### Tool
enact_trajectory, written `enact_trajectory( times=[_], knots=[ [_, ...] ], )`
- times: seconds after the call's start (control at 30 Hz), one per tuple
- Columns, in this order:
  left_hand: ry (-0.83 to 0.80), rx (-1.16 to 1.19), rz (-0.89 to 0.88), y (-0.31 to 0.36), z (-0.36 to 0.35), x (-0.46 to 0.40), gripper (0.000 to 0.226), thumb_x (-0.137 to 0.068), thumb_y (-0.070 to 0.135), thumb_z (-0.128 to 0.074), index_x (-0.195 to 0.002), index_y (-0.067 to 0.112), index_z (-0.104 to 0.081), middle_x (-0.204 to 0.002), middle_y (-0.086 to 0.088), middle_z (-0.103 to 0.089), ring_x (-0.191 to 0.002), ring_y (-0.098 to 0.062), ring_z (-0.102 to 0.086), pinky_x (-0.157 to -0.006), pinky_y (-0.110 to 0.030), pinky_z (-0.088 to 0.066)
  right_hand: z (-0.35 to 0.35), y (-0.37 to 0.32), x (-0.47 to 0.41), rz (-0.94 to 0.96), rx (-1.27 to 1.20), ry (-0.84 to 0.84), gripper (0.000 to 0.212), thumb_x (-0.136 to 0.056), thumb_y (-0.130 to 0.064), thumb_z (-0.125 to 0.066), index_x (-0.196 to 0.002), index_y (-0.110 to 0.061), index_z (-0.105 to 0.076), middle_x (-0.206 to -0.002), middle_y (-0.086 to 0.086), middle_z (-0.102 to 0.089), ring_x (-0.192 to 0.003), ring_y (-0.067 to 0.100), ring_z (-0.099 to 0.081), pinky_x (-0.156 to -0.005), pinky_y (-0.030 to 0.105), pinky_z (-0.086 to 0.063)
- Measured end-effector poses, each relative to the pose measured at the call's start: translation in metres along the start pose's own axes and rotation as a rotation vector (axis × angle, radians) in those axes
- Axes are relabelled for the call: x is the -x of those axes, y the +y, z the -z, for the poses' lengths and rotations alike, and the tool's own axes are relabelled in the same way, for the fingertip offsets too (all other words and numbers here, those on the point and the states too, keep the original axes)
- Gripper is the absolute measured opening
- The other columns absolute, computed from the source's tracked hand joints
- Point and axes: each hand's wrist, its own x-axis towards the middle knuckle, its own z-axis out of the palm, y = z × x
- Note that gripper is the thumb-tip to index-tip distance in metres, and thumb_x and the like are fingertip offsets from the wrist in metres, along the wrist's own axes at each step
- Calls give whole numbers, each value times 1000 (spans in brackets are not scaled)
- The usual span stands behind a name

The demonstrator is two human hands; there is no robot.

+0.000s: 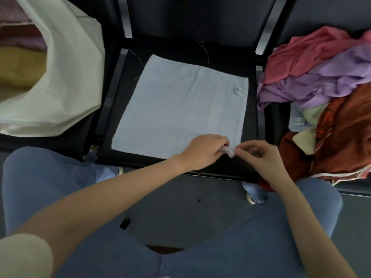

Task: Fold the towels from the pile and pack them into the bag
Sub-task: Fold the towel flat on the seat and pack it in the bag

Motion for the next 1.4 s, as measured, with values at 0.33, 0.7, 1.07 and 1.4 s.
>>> enact_trajectory(
  times=[0.33,0.7,1.07,1.4],
  knots=[
    [-17,114,64,24,27,10,18,-94,28,-56,-86,12,-56,-72,1,-61,-60,-18,-55,-57,-34,-43,-7,-19,-123,-486,-397,235,19,-94,-19,-58,-104,-8,-45,-86,10,-59,-63,17,-59,-39,23,-49],
    [-198,558,423,31,42,20,19,-71,20,-64,-57,17,-52,-54,9,-47,-51,-3,-42,-54,-17,-34,-6,-12,-161,-439,-551,444,29,-81,2,-65,-74,-11,-40,-79,6,-54,-66,14,-56,-64,33,-52],
    [-101,891,482,10,80,71,14,-84,-4,-63,-70,-3,-60,-70,-14,-54,-69,-17,-59,-74,-28,-55,-48,-66,-179,-172,-430,568,22,-70,-12,-64,-60,-17,-45,-64,8,-59,-60,21,-59,-55,36,-50],
    [124,826,592,-56,98,117,22,-73,7,-68,-58,2,-53,-59,-8,-47,-64,-16,-52,-64,-27,-49,-173,-125,-220,-34,-264,493,13,-90,-5,-56,-94,-5,-44,-76,-6,-48,-66,0,-49,-53,5,-40]
  ],
)
